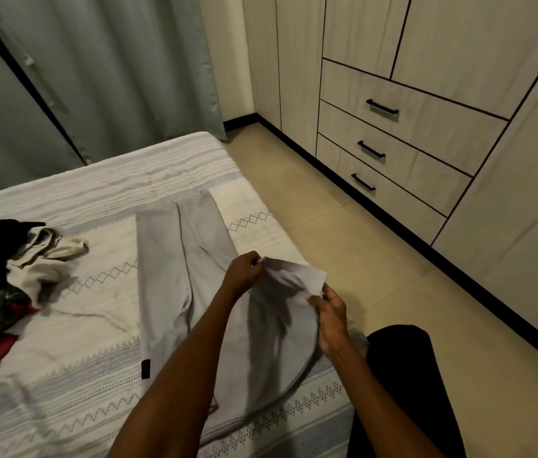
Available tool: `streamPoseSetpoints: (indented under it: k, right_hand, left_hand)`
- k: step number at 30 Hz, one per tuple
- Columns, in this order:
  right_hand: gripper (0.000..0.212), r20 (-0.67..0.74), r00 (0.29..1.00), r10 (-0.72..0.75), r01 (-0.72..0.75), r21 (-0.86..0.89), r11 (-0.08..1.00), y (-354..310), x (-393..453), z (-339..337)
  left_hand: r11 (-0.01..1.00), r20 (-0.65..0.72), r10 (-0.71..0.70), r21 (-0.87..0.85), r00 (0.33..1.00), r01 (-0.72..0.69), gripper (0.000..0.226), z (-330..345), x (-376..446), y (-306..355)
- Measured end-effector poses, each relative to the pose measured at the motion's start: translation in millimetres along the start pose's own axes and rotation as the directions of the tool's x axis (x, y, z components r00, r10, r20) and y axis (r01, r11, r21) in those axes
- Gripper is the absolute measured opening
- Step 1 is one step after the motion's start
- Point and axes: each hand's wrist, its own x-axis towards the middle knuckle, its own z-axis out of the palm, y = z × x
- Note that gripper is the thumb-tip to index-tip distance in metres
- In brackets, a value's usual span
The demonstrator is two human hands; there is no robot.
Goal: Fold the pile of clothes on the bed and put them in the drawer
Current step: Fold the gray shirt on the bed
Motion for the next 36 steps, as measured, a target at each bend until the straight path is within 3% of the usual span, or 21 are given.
streamPoseSetpoints:
  k: [2,3,5,7,10,14,16,18,20,23,27,31,34,36]
  right_hand:
    - [0.035,0.073,0.983,-0.169,0.180,-0.178,0.968,5.5,-29.0,19.4]
    - [0.030,0.163,0.948,-0.272,0.312,-0.323,0.894,11.3,-45.6,30.0]
    - [0.027,0.432,0.800,-0.418,0.599,-0.525,0.604,29.5,-69.6,45.4]
    - [0.044,0.662,0.640,-0.389,0.768,-0.550,0.329,51.2,-85.5,59.6]
    - [0.045,0.800,0.562,-0.209,0.827,-0.553,0.106,82.4,-97.9,76.5]
    - [0.041,0.841,0.534,0.094,0.842,-0.538,0.029,98.9,-104.4,79.8]
    - [0.041,0.867,0.497,0.035,0.868,-0.497,-0.025,97.4,-104.0,70.7]
    - [0.046,0.866,0.488,-0.109,0.859,-0.499,-0.116,94.0,-99.2,55.6]
    - [0.056,0.808,0.547,-0.220,0.804,-0.580,-0.129,89.4,-91.2,35.2]
    - [0.074,0.720,0.645,-0.254,0.725,-0.682,-0.093,90.3,-83.2,-2.3]
    - [0.063,0.615,0.772,-0.163,0.620,-0.784,-0.021,90.3,-85.5,-23.8]
    - [0.047,0.560,0.783,-0.271,0.607,-0.784,0.133,92.0,-89.5,-21.1]
    - [0.049,0.587,0.713,-0.384,0.672,-0.728,0.135,91.0,-91.6,-19.8]
    - [0.044,0.660,0.609,-0.440,0.754,-0.654,0.061,87.7,-95.7,-16.1]
  left_hand:
    - [0.982,-0.077,-0.027,-0.190,0.997,0.012,0.038,-14.9,-22.6,-13.8]
    - [0.963,-0.110,-0.053,-0.269,0.993,0.021,0.032,-21.9,-36.1,-23.0]
    - [0.917,-0.157,-0.125,-0.395,0.980,0.054,0.019,-29.8,-60.0,-39.7]
    - [0.883,-0.195,-0.202,-0.461,0.960,0.093,0.021,-35.2,-87.4,-61.1]
    - [0.845,-0.239,-0.265,-0.523,0.934,0.106,0.030,-37.6,-117.7,-89.4]
    - [0.746,-0.183,-0.438,-0.620,0.880,0.242,0.020,-30.4,-140.9,-113.9]
    - [0.766,-0.170,-0.443,-0.582,0.880,0.273,0.035,-21.9,-150.6,-123.7]
    - [0.815,-0.177,-0.444,-0.488,0.878,0.314,0.035,-15.5,-161.7,-119.0]
    - [0.861,-0.211,-0.430,-0.388,0.878,0.329,0.047,-9.0,-170.6,-110.4]
    - [0.869,-0.173,-0.470,-0.264,0.866,0.419,0.077,-2.6,-177.5,-104.7]
    - [0.827,-0.122,-0.560,-0.036,0.819,0.561,0.069,-0.4,-181.3,-95.3]
    - [0.796,-0.199,-0.573,0.096,0.795,0.598,0.046,0.6,-189.1,-82.3]
    - [0.854,-0.251,-0.520,-0.136,0.816,0.503,0.049,-1.3,-194.6,-82.6]
    - [0.846,-0.307,-0.509,-0.350,0.804,0.402,0.050,-4.6,-199.5,-85.8]
